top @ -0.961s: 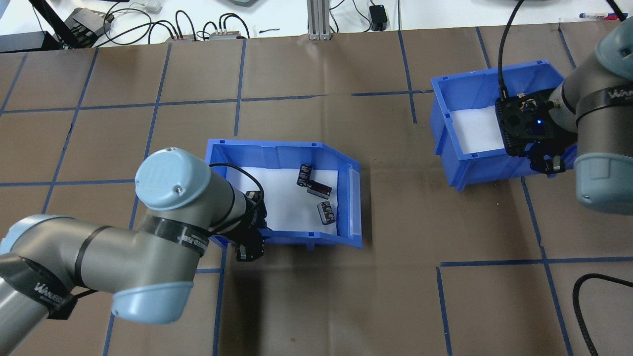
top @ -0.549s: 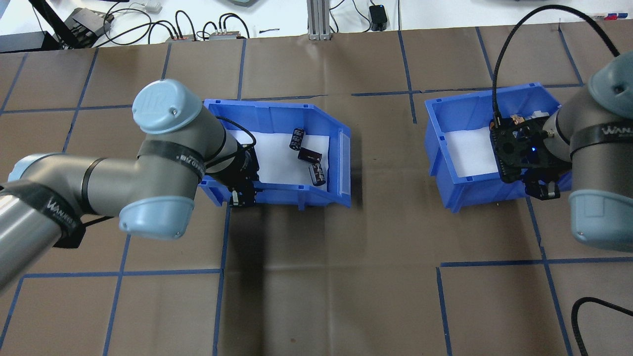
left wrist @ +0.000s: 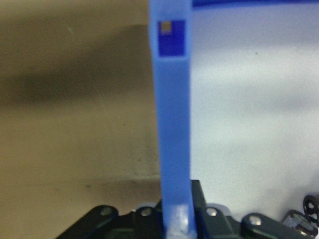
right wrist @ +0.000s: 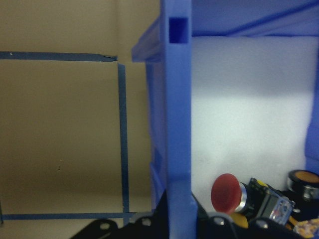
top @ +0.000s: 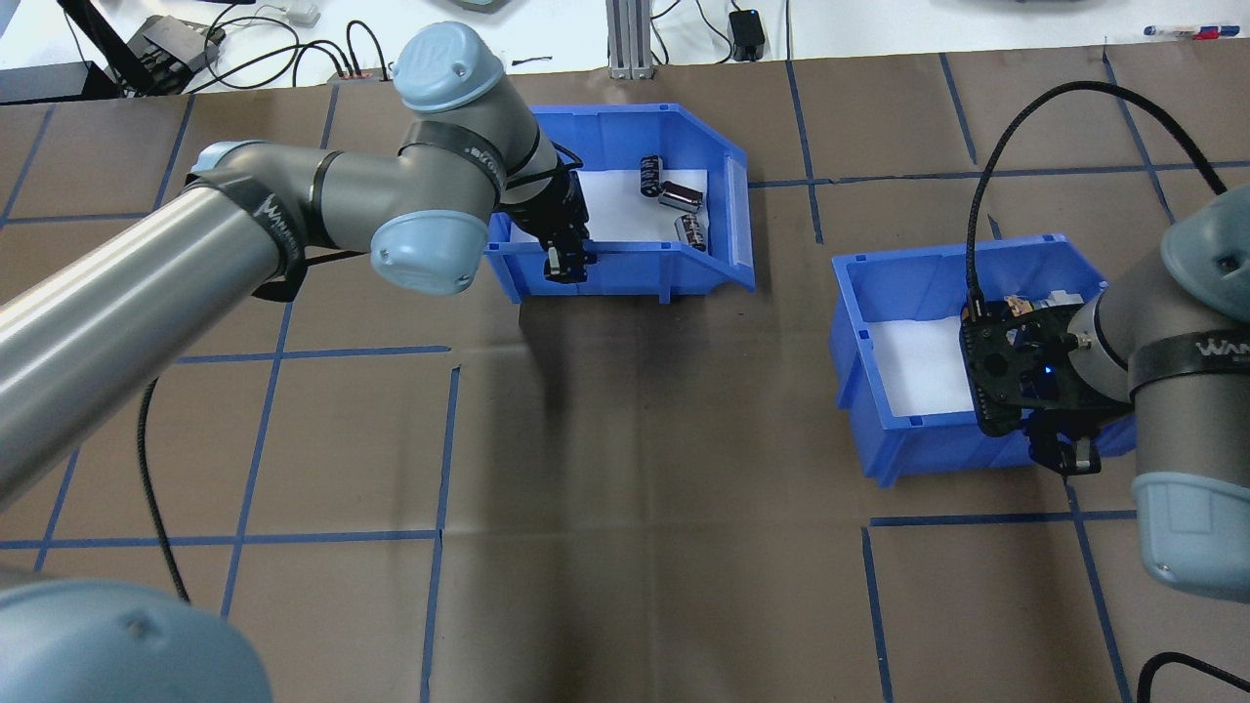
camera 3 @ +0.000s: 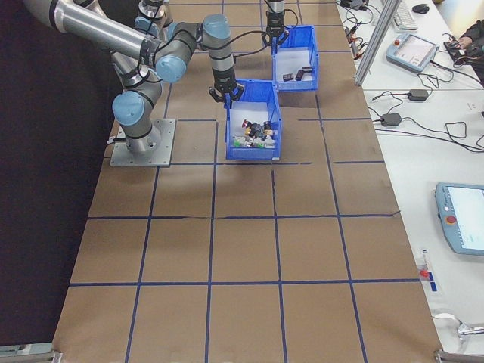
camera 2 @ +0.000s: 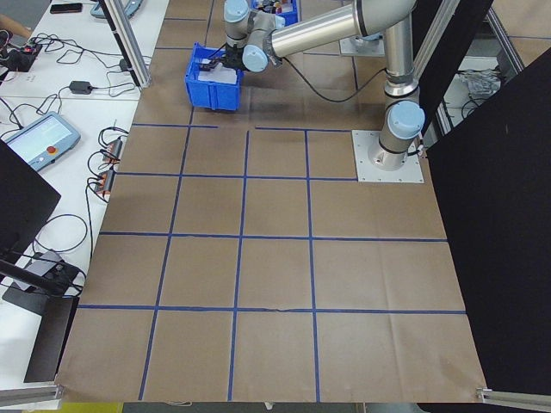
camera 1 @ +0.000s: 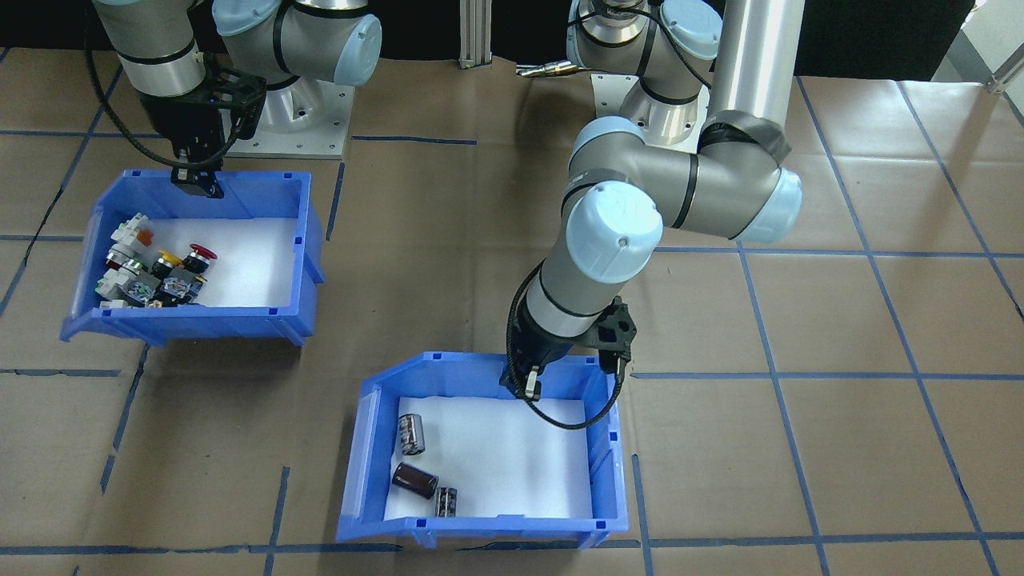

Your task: Place battery box in front

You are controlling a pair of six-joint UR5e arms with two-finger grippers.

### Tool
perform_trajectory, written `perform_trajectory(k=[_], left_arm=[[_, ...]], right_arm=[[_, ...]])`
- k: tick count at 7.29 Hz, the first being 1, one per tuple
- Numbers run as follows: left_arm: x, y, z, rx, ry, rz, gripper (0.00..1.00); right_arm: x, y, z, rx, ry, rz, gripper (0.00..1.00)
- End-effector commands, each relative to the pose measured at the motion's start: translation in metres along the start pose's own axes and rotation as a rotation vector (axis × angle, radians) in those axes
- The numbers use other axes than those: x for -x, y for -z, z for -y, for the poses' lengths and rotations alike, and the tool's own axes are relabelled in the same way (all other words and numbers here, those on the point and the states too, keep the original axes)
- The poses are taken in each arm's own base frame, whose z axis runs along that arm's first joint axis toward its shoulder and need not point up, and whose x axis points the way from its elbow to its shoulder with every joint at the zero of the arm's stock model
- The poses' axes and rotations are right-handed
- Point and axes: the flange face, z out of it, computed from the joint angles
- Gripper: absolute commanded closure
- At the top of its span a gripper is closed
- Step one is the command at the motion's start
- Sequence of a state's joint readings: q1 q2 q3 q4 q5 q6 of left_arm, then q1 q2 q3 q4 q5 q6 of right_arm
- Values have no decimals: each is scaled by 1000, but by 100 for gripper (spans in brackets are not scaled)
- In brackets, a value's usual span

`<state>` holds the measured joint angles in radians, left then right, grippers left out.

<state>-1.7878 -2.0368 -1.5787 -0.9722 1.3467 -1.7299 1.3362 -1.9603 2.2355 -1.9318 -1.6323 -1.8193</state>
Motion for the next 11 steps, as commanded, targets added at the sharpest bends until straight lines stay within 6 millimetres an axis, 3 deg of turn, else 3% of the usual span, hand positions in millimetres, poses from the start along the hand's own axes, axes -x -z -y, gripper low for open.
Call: perform_trajectory(k=[1,5,6,7,8,10,11], left_arm=[[-23,-21,-32,10,10,-4,98],[-14,-20,-37,23,34,18,93],[-14,-17,-28,45,83,22,81],[-24,-19,-15,44,100,21,34],[-29,-16,-12,47,106,13,0],[-34,17,2,48,123,-25,0],[-30,48,15,36,78,-19,1]], right_arm=[[49,-6,17,-36,-19,5,100],[58,-5,43,-124,-75,-17,100],[63,-4,62,-128,-78,-18,100],[61,-3,77,-132,-82,-33,100],[56,-5,93,-138,-93,-40,100],[40,5,133,-135,-94,-17,100],[38,-1,159,-119,-97,3,100]])
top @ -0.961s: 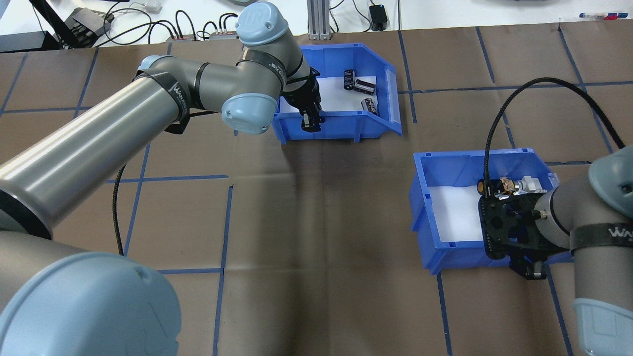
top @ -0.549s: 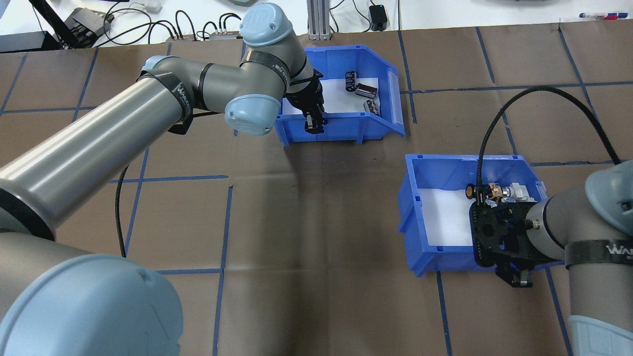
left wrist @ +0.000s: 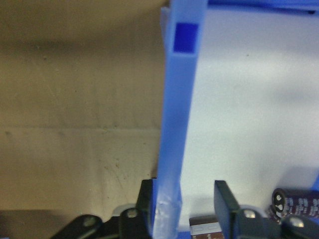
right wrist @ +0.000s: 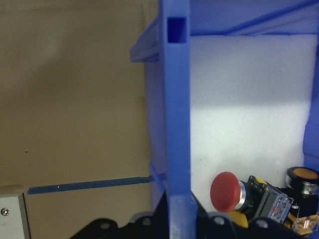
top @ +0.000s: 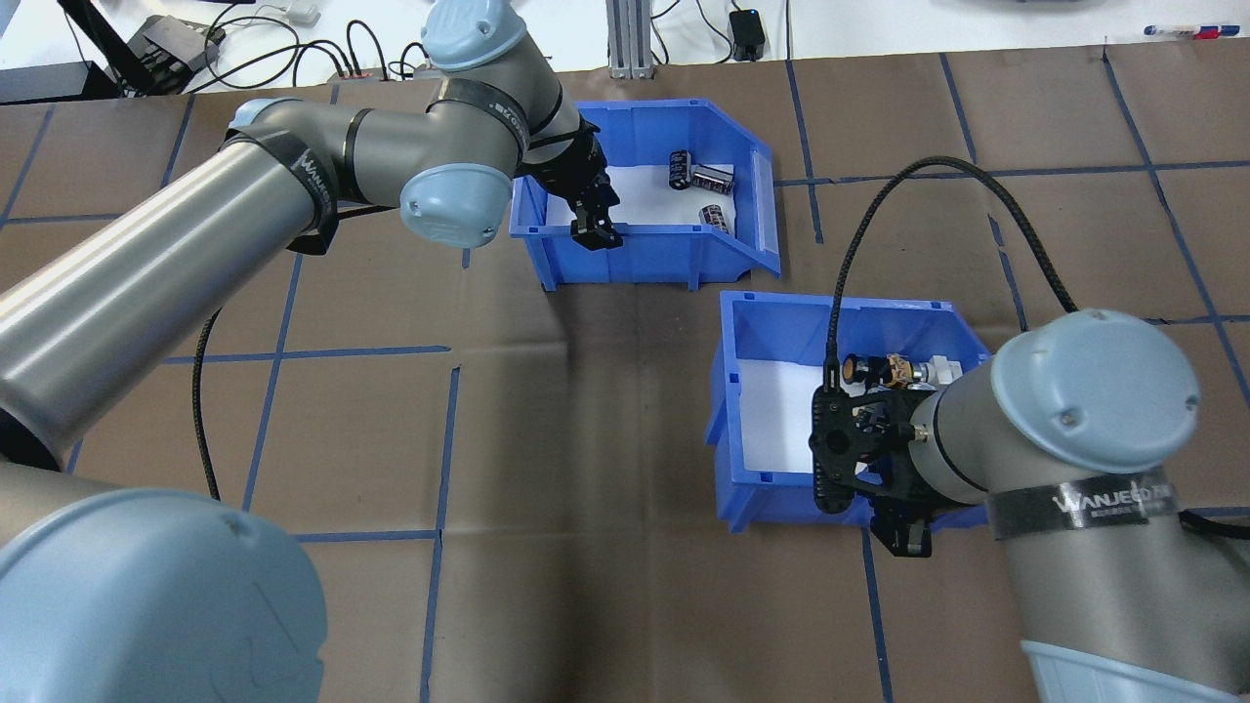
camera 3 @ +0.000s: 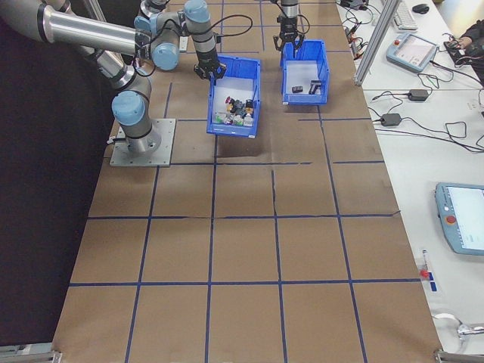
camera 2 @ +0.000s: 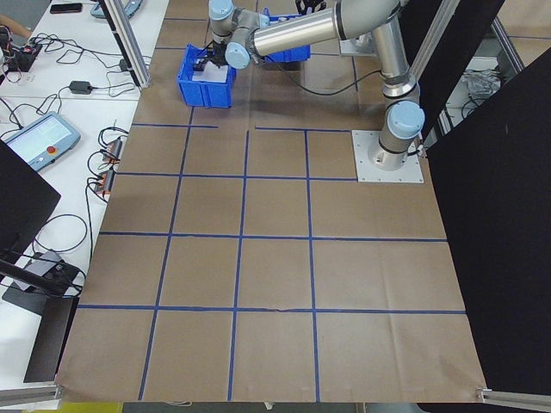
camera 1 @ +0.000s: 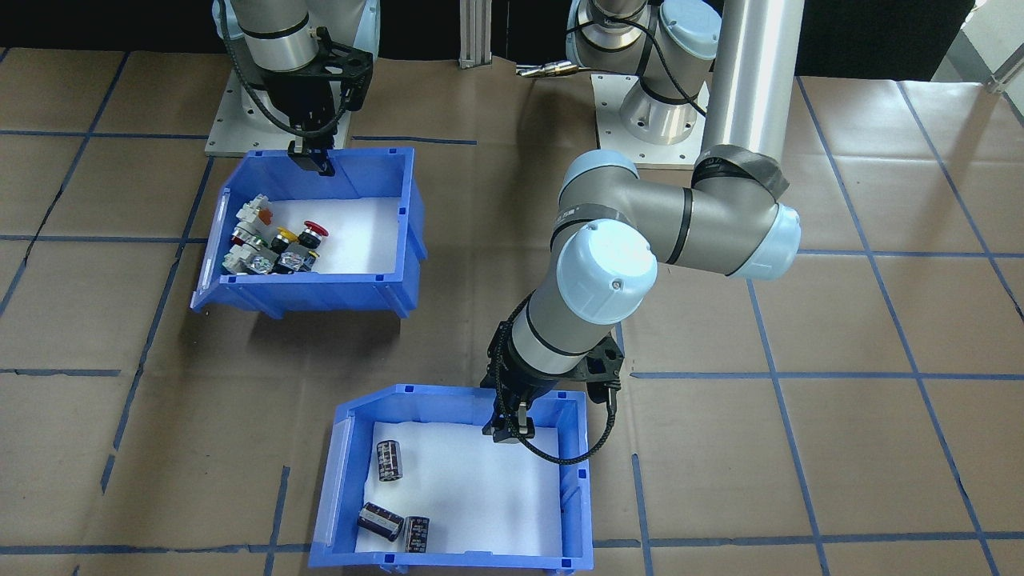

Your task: Place battery box in front

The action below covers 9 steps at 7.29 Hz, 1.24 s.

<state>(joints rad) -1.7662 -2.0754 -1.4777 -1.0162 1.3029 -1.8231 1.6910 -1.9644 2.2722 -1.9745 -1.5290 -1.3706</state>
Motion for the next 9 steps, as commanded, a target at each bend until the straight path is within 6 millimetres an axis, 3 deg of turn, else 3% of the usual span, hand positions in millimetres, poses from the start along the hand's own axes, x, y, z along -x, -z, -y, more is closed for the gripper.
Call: perform_trajectory(k=[1,2,4,5,6,7,8,9], left_arm=[[10,72,34,-72,-130,38,2],[23,108,46,-98,-292,74,1],[43,165,100,-78,-566,154,1],[52,189,128,-113,-757,183,1],[65,213,136,-207,-958,237,0],[96,243,135,-246,-1178,354,0],[120,264,125,-211,-1337,402,0],[133,273,115,-195,-1418,412,0]], right_arm=[[4,-14,56,29,1,-9,100],[10,-20,84,27,-2,-23,100],[5,-32,144,81,-6,-38,100],[8,-49,166,115,37,-58,100],[6,-57,172,115,48,-95,100],[6,-59,172,117,50,-95,100],[8,-60,172,119,62,-90,100],[17,-69,165,132,71,-72,100]])
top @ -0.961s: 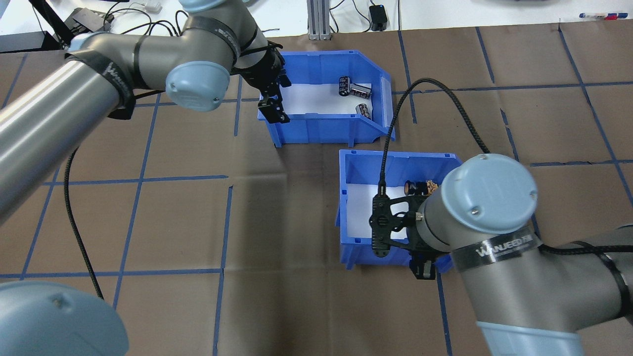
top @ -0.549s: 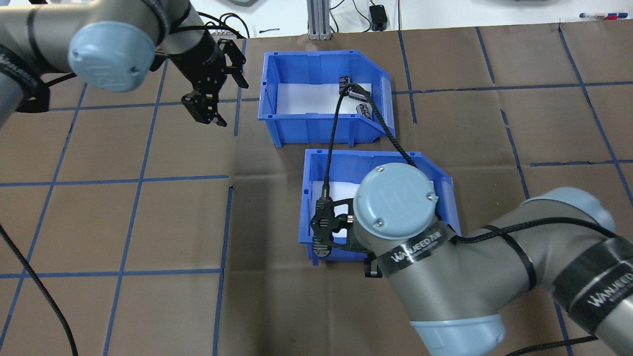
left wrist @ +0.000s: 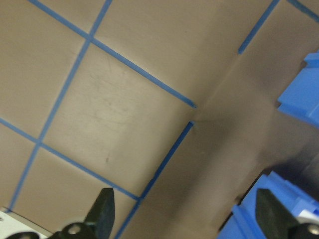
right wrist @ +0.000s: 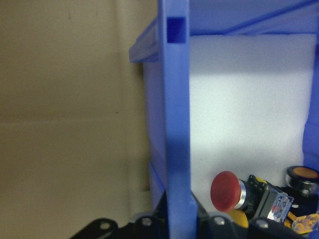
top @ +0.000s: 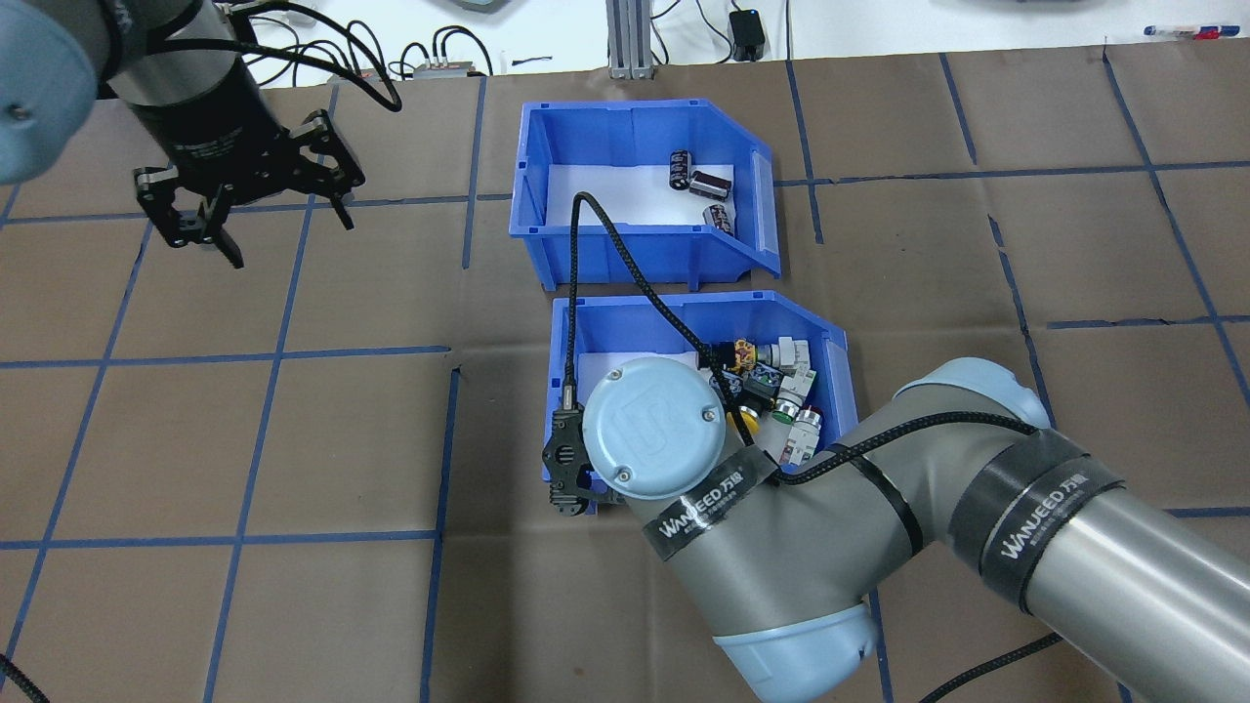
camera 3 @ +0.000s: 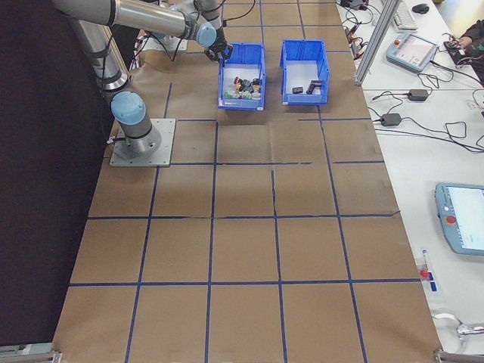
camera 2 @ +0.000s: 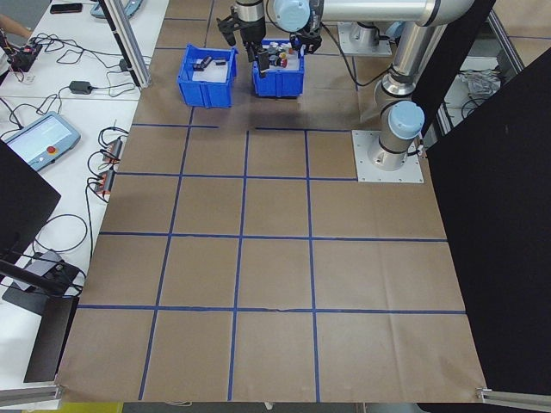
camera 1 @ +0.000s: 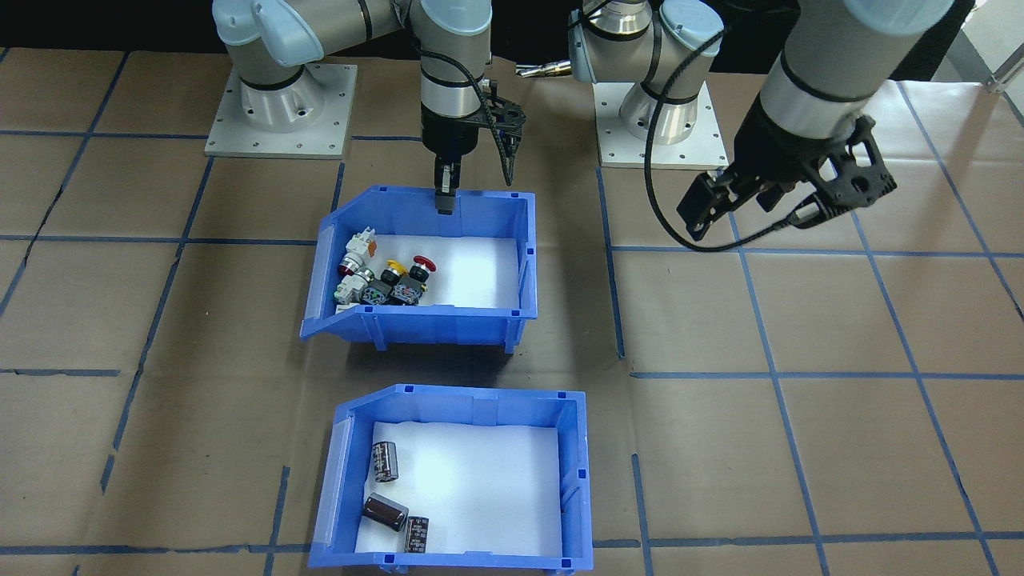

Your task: Place battery box in front

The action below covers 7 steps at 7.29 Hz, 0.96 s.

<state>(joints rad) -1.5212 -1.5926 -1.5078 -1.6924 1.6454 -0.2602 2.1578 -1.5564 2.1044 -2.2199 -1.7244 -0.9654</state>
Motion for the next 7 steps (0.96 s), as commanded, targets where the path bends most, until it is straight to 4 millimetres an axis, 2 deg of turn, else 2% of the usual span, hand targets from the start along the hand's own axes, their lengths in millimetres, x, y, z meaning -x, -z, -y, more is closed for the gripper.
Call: perform_trajectory(k=[1,2,3,4,5,6,7], left_arm=[[-14,30,-55,-30,-301,15,0],[-34,19,-76,-12,-367,-12,0],[-39,2,-83,6,-401,-36,0],[-38,-7,-84,-35,-467,-43,0],[-37,-19,-87,-46,-467,-47,0],[-33,-18,-90,-65,-461,-51,0],[-23,-17,-83,-70,-440,-54,0]], right_arm=[[15,-16,-7,16,15,23,100],[13,-14,-5,0,4,7,96],[13,-13,-4,-9,-5,11,57],[11,-11,-4,-10,-6,7,1],[10,-3,-7,-11,-10,-13,0],[4,14,-21,-21,-31,-37,0],[6,33,-33,-33,-47,-56,0]])
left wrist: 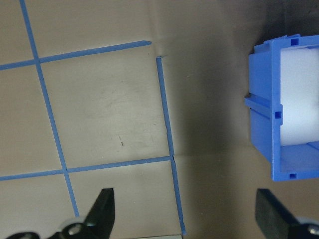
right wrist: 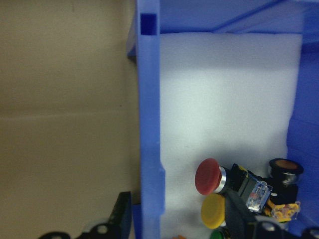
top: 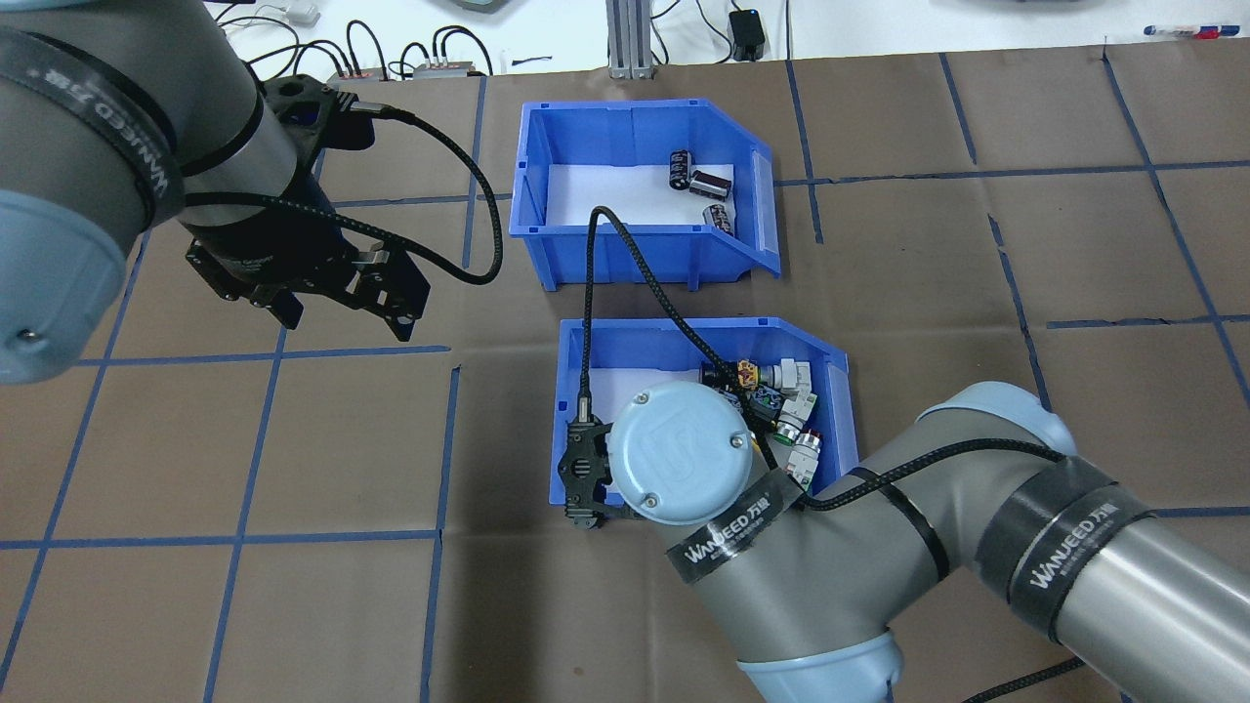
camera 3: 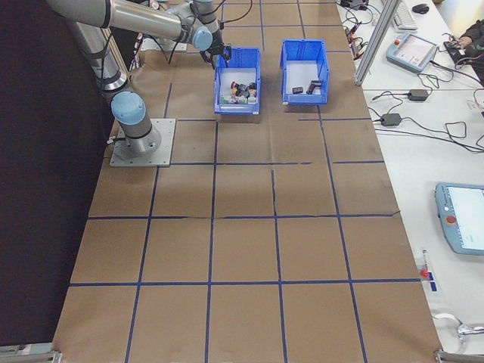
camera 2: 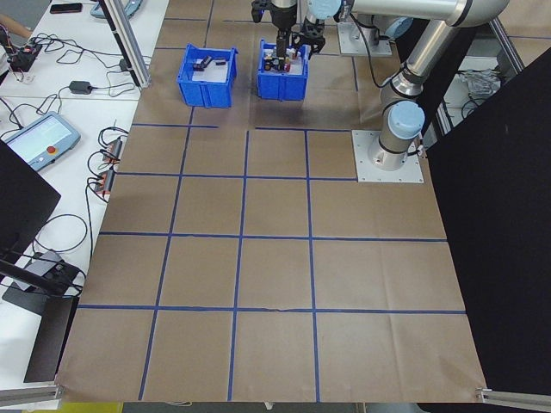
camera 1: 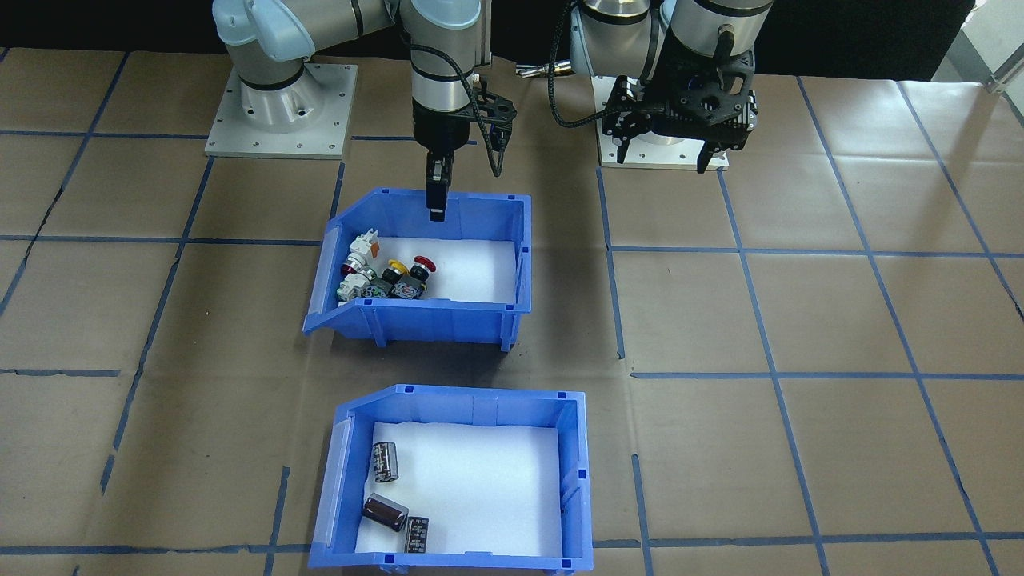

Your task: Place battery box in front

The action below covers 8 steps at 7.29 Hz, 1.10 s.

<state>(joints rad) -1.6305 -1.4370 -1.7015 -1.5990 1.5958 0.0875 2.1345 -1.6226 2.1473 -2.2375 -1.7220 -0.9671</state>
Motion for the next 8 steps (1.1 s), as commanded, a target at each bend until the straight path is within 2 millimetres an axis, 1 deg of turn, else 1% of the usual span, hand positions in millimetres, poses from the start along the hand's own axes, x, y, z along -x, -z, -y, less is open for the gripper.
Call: perform_trajectory(k=[1,2,3,4,5,6,7,8], left_arm=[[24,5,-3,-22,39,1,0],[33,7,-6,-25,60,1,0],[32,7,-7,-23,59,2,0],[33,7,-7,-23,59,4,0],[33,8,-8,-25,59,6,0],[33,8,-8,-25,59,9,0],[34,8,-8,-25,59,12,0],[33,8,-8,-24,58,15,0]], right_arm=[[-16,35,-38,-12,-87,-32,0],[-40,51,-68,-9,-186,-51,0],[-57,58,-95,4,-299,-51,0],[-81,63,-122,-13,-498,-54,0],[-111,77,-150,-79,-720,-39,0],[-132,87,-180,-113,-939,73,0],[-151,107,-205,-97,-1070,80,0],[-156,121,-210,-65,-1141,118,0]])
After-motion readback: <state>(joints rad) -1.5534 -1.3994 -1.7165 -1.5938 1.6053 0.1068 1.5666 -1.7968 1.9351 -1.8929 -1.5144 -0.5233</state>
